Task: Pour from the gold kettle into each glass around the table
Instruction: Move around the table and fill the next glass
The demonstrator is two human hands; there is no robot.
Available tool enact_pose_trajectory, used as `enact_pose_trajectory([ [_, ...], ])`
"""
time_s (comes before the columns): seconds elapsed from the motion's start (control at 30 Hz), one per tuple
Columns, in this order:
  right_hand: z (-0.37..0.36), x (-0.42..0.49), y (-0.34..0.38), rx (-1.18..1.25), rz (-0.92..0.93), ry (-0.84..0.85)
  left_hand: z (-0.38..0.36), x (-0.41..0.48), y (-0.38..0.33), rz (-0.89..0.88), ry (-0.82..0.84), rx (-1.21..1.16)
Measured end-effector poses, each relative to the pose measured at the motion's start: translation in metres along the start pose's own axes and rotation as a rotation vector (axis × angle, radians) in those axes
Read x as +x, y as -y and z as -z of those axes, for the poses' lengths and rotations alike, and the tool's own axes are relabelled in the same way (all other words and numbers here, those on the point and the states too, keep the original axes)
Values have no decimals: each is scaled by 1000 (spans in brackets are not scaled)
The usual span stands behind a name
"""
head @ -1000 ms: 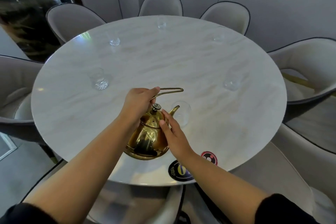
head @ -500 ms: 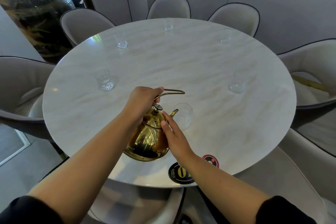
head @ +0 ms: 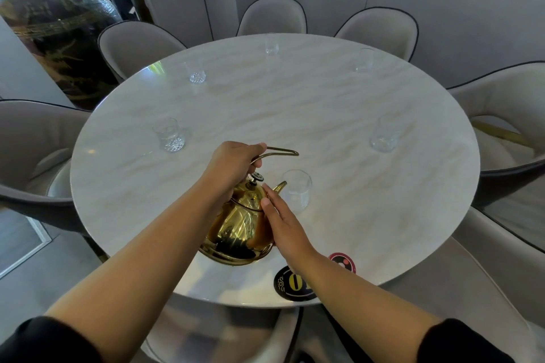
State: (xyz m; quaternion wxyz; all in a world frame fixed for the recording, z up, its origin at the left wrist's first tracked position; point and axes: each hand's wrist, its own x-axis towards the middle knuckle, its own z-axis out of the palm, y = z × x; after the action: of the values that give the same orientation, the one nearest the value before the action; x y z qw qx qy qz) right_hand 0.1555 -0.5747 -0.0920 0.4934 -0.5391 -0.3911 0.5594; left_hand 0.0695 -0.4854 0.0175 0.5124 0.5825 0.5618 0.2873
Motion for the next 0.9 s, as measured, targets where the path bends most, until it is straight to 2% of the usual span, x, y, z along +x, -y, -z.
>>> enact_pose_trajectory([
  [0.9, 6, -10, 10, -14, -10, -8, -8, -7, -10, 14, 55, 33],
])
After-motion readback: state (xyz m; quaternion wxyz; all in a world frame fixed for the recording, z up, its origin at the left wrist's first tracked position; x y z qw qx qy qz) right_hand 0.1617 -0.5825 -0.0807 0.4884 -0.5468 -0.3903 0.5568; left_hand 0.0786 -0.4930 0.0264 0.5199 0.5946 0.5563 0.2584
